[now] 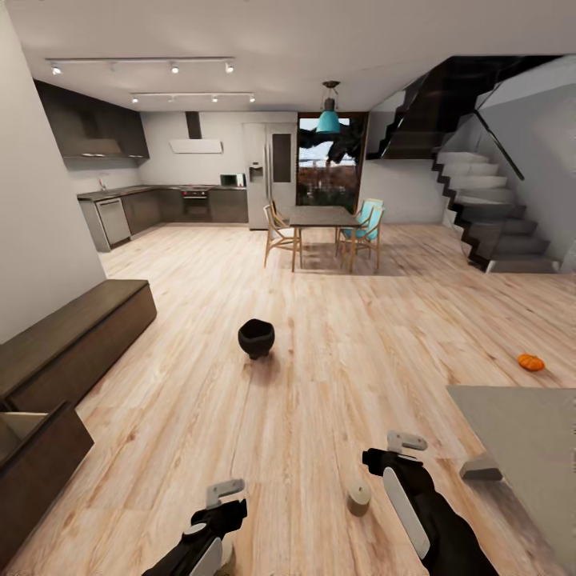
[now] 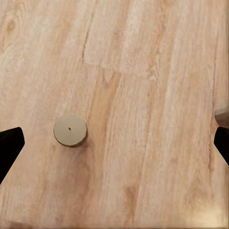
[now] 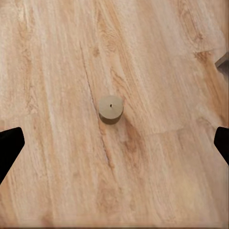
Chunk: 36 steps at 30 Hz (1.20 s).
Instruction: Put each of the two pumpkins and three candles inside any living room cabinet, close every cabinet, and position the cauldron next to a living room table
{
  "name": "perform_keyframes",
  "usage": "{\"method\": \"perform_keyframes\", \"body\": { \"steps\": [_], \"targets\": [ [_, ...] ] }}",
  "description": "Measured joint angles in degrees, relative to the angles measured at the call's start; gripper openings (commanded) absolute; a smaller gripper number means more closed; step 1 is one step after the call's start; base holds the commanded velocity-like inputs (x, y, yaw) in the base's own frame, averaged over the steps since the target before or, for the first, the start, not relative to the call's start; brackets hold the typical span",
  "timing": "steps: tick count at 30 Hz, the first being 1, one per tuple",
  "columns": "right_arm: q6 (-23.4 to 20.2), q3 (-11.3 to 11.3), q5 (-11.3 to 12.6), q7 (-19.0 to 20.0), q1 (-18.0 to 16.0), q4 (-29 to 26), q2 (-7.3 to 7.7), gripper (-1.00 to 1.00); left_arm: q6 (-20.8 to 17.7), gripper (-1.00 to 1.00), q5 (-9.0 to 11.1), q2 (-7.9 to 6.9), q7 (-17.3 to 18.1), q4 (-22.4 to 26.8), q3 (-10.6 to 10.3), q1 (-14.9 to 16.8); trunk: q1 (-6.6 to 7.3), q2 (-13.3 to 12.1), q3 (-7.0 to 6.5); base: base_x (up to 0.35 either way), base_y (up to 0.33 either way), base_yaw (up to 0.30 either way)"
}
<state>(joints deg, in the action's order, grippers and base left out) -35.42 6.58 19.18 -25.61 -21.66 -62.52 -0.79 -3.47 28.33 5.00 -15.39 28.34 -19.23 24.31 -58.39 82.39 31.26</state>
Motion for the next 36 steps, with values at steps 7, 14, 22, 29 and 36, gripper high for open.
{"method": "perform_keyframes", "body": {
  "steps": [7, 14, 22, 29, 36],
  "targets": [
    [0.01, -0.01, -0.01, -0.01, -0.01, 0.01, -0.02, 1.0, -0.74, 1.0, 0.2, -0.02, -0.38, -0.21, 0.02, 0.0, 0.01, 0.01, 0.0, -0.038, -0.037, 0.0],
    [0.01, -0.01, 0.0, -0.01, -0.01, 0.0, -0.02, 1.0, -1.16, 1.0, 0.43, -0.01, -0.68, -0.68, 0.07, 0.0, 0.01, 0.01, 0.0, -0.005, -0.005, 0.0],
    [0.01, -0.01, 0.0, -0.01, 0.0, 0.02, -0.02, 1.0, -1.16, 1.0, 0.49, -0.02, -0.9, -0.66, 0.08, 0.0, -0.64, 1.2, 0.53, 0.0, 0.0, 0.0],
    [0.03, -0.01, 0.0, -0.01, 0.01, 0.01, -0.02, 1.0, -1.15, 1.0, 0.4, -0.02, -1.06, -0.85, 0.08, 0.0, -2.18, 4.01, 1.79, 0.0, 0.0, 0.0],
    [0.04, 0.06, 0.02, 0.07, 0.08, 0.0, -0.07, 1.0, -1.15, 1.0, 0.28, -0.09, -1.5, -1.1, 0.09, 0.0, -3.72, 6.81, 3.05, 0.0, 0.0, 0.0]
  ]
}}
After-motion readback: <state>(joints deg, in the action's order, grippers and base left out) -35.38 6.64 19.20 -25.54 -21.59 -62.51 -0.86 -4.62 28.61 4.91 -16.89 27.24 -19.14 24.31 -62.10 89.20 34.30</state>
